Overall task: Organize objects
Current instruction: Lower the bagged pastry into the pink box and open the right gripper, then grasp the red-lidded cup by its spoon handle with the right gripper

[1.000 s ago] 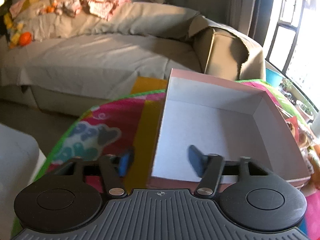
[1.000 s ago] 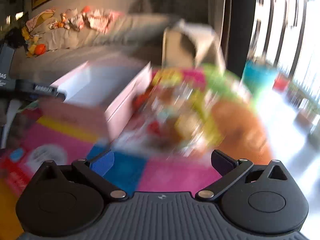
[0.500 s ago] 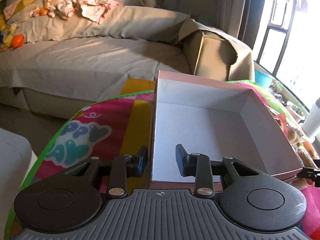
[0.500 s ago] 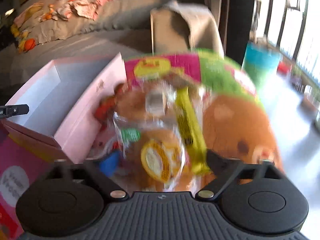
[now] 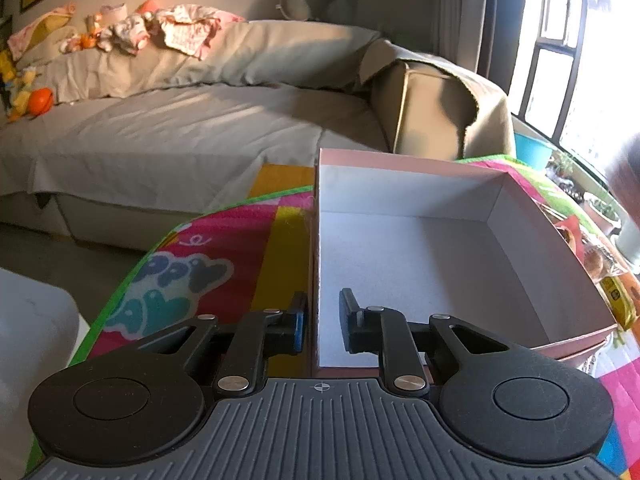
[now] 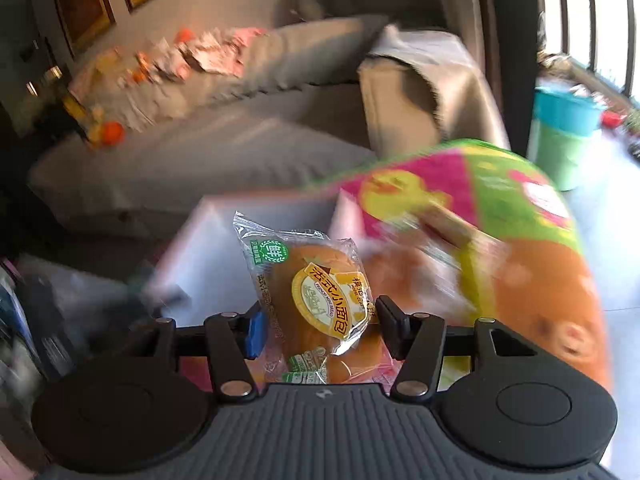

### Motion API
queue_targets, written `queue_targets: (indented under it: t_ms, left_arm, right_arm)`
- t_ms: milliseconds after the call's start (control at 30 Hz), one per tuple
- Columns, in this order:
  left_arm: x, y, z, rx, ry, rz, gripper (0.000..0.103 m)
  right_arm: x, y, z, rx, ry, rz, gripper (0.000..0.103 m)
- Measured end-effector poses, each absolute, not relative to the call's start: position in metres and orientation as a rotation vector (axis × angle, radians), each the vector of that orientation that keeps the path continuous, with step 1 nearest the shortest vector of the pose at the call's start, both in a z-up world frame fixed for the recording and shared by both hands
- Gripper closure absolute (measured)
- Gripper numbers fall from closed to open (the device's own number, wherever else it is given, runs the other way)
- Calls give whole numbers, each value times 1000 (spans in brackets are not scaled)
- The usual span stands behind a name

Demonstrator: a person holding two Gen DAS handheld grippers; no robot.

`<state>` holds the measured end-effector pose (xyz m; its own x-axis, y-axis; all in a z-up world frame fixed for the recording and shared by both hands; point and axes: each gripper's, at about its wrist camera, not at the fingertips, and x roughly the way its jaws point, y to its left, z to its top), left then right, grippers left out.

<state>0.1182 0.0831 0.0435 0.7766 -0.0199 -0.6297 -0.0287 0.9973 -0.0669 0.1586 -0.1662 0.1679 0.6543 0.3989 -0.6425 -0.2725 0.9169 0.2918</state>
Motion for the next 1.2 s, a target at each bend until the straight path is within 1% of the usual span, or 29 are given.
queue_targets:
  t_ms: [33,67,100,133,167,267,400,467,667,800,967,1100,1200]
  left_arm:
    - [119,82,44,-73,687,11,85]
    - [119,82,44,-71,690,15,85]
    - [119,82,44,-71,692,16,86]
    - [119,83,44,-74,694,17,86]
    - [120,85,44,-82,696,16,87]
    - [119,89,44,-106,700,11,88]
    - [119,88,42,-106,694,15,88]
    - [118,87,42,-113,692,19,88]
    - [117,86,41,-116,688,20,87]
    - [116,86,41,-118,691,18,87]
    - [114,87,41,-122,695,13,87]
    - [113,84,41,-118,696,23,87]
    - [113,84,42,-117,698,22,87]
  right_arm:
    - [170,-152,172,195,747,404,48]
    - [182,-137,174,207,731,419,45]
    - [194,-124,175,214,723,427,34]
    - [204,-113,174,221,721,420,29]
    - [212,-106,172,223,720,417,28]
    - [210,-109,169,209,702,407,28]
    - [177,-149,163,140,615,314,27]
    - [160,-174,155,109,602,245,25]
    - [134,-223,104,80,716,110,24]
    - [133,-221,73,83,776,132,24]
    - [123,-206,49,76,790,213,24]
    - [110,-181,45,-17,764,257,19]
    - [103,-165,43,-70,765,278,18]
